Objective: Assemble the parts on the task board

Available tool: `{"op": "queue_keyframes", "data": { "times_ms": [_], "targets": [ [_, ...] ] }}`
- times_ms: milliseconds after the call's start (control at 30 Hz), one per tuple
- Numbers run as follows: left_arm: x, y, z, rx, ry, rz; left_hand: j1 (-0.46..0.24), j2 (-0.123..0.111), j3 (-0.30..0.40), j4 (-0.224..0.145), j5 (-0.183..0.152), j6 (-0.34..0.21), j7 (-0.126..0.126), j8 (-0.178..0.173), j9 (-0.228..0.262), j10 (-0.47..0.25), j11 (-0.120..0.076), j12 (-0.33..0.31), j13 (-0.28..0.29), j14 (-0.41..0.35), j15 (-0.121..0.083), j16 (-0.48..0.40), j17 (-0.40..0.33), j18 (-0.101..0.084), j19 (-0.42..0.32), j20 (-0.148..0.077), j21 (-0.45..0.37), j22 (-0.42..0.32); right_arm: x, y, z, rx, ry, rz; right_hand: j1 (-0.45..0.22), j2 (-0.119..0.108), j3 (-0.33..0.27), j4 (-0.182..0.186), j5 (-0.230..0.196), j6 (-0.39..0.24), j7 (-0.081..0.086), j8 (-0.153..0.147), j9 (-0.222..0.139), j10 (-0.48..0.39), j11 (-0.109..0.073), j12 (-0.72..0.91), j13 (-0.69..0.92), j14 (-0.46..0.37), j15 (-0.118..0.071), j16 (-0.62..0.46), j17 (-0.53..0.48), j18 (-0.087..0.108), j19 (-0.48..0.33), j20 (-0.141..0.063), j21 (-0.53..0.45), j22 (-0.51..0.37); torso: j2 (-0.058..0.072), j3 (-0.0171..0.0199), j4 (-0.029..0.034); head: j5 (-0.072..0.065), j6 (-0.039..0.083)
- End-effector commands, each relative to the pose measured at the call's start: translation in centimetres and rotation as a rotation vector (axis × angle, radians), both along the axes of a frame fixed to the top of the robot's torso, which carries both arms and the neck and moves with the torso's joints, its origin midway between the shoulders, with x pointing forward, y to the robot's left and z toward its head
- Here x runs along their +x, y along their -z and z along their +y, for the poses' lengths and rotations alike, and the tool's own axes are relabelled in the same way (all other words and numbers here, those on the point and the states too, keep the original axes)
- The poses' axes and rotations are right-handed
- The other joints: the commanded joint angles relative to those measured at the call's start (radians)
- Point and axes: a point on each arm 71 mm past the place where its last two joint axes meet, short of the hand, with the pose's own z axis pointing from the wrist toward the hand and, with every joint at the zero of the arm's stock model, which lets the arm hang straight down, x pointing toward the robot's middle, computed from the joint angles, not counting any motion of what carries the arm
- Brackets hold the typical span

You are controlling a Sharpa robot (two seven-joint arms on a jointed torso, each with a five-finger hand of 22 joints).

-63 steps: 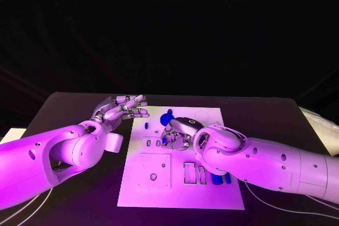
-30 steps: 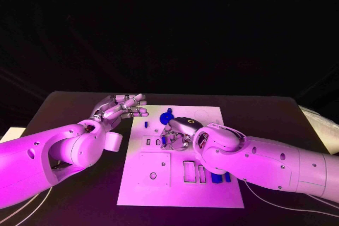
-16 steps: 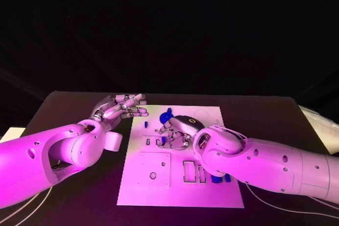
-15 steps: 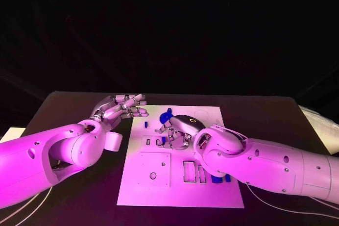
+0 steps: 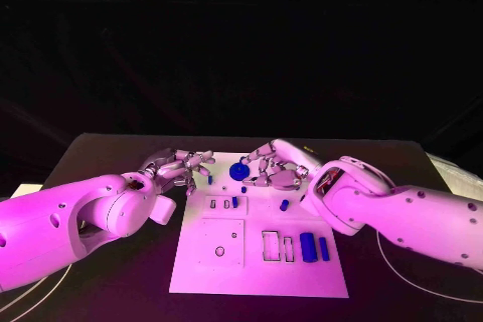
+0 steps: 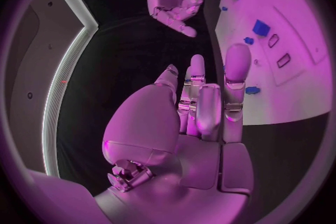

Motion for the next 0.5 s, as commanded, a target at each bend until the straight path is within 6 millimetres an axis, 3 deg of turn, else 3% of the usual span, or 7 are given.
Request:
{"op": "queue_keyframes", "data": {
  "times_ms": [33,133,267,367,500],
  "targets": [
    [-0.5,1.4,-0.5,0.364,0.186,0.152,-0.018,0.000,-0.027,0.015,-0.011,-0.027,0.002,0.039,0.030,-0.087,0.009,0.145,0.142,0.070,-0.001,0.064,0.157,-0.014,-0.031,-0.002,0.085,0.087,0.9,-1.0,-2.5,0.155,0.024,0.147,0.008,0.005,0.001,-0.005,-0.005,0.002,-0.003,0.007,0.002,0.001,0.001,0.010,0.005,0.038,0.005,-0.006,-0.001,0.016,0.002,0.004,-0.004,0.002,-0.017,0.0047,-0.0057,0.006,-0.008],
    [-0.1,1.0,-0.7,0.532,0.244,0.160,-0.035,0.003,-0.060,0.042,-0.024,-0.046,0.001,0.079,0.057,-0.131,0.009,0.229,0.223,0.072,0.001,0.078,0.173,-0.013,-0.053,0.009,0.117,0.122,1.8,-1.6,-4.9,0.183,0.092,0.168,0.008,0.011,0.000,-0.004,0.000,0.007,-0.004,0.011,0.003,0.005,0.000,0.016,0.007,0.038,0.005,-0.008,-0.003,0.016,0.003,0.004,-0.004,0.003,-0.023,0.0067,-0.0119,0.015,-0.012],
    [0.7,0.2,-1.2,0.718,0.280,0.142,-0.072,0.017,-0.114,0.096,-0.046,-0.052,-0.015,0.155,0.107,-0.126,-0.002,0.377,0.364,0.093,-0.010,0.146,0.236,-0.025,-0.033,0.005,0.202,0.234,2.4,-1.9,-7.0,0.197,0.160,0.187,0.008,0.013,0.000,-0.004,0.004,0.009,-0.004,0.012,0.003,0.006,0.000,0.018,0.007,0.038,0.004,-0.008,-0.003,0.016,0.003,0.003,-0.004,0.002,-0.031,0.0112,-0.0133,0.022,-0.017],
    [1.5,-0.2,-1.7,0.806,0.285,0.127,-0.099,0.022,-0.145,0.098,-0.046,-0.058,-0.022,0.197,0.137,-0.125,-0.006,0.419,0.407,0.095,-0.013,0.155,0.244,-0.028,-0.033,0.001,0.222,0.261,2.6,-1.9,-7.8,0.198,0.199,0.209,0.000,0.014,-0.008,0.002,0.009,0.010,-0.005,0.013,0.003,0.006,0.000,0.015,0.003,0.035,0.004,-0.020,-0.015,0.018,-0.001,0.003,-0.009,-0.010,-0.036,0.0146,-0.0131,0.022,-0.017],
    [2.6,-0.3,-2.7,0.867,0.280,0.115,-0.115,0.040,-0.172,0.098,-0.045,-0.059,-0.036,0.260,0.186,-0.074,-0.020,0.527,0.515,0.105,-0.023,0.189,0.275,-0.046,0.008,-0.008,0.294,0.370,2.8,-1.8,-8.2,0.191,0.231,0.227,-0.002,0.015,-0.009,0.003,0.011,0.010,-0.005,0.013,0.003,0.007,0.000,0.018,0.004,0.034,0.004,-0.026,-0.021,0.019,-0.004,0.003,-0.012,-0.016,-0.041,0.0164,-0.0100,0.020,-0.021]
  ]
}}
